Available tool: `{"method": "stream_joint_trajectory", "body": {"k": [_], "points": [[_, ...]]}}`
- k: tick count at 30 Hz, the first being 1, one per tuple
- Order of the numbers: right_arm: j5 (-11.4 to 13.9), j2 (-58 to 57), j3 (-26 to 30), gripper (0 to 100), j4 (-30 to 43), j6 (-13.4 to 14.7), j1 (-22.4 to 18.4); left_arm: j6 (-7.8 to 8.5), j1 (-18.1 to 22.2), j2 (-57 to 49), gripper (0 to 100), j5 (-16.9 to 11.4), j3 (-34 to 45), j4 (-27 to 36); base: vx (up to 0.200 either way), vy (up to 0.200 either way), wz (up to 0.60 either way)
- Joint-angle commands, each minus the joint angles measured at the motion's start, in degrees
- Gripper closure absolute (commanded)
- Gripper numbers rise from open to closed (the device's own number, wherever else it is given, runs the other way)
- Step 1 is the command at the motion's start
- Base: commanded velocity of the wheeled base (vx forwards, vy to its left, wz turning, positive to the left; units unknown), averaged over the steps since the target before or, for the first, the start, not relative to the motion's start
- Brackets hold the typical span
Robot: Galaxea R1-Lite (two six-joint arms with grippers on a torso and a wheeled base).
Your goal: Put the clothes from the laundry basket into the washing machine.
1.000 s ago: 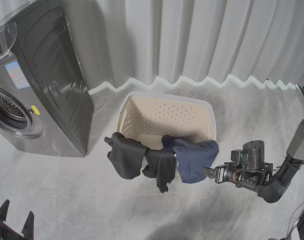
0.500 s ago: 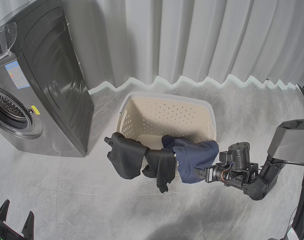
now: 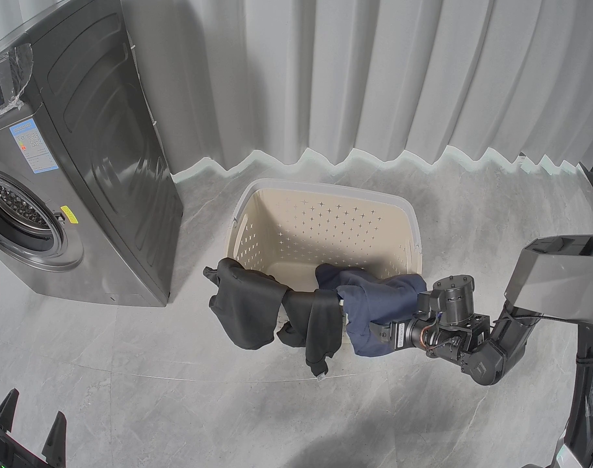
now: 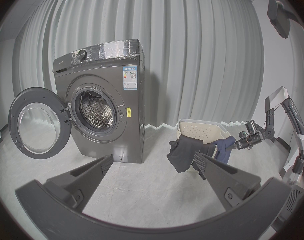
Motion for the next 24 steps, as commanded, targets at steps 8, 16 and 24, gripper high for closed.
{"method": "stream_joint_trajectory", "body": {"k": [8, 16, 24], "points": [[0.07, 2.00, -3.30, 100, -0.37, 0.30, -0.40, -0.02, 0.01, -0.77, 0, 0.02, 0.92, 0.00, 0.000, 0.000, 0.00], [0.07, 0.94, -1.89, 100, -1.43, 0.48, -0.32, -0.02, 0.01, -0.77, 0, 0.02, 0.92, 0.00, 0.000, 0.000, 0.00], [0.07, -9.25, 4.61, 100, -3.45, -0.49, 0.04, -0.02, 0.01, -0.77, 0, 0.02, 0.92, 0.00, 0.000, 0.000, 0.00]]}}
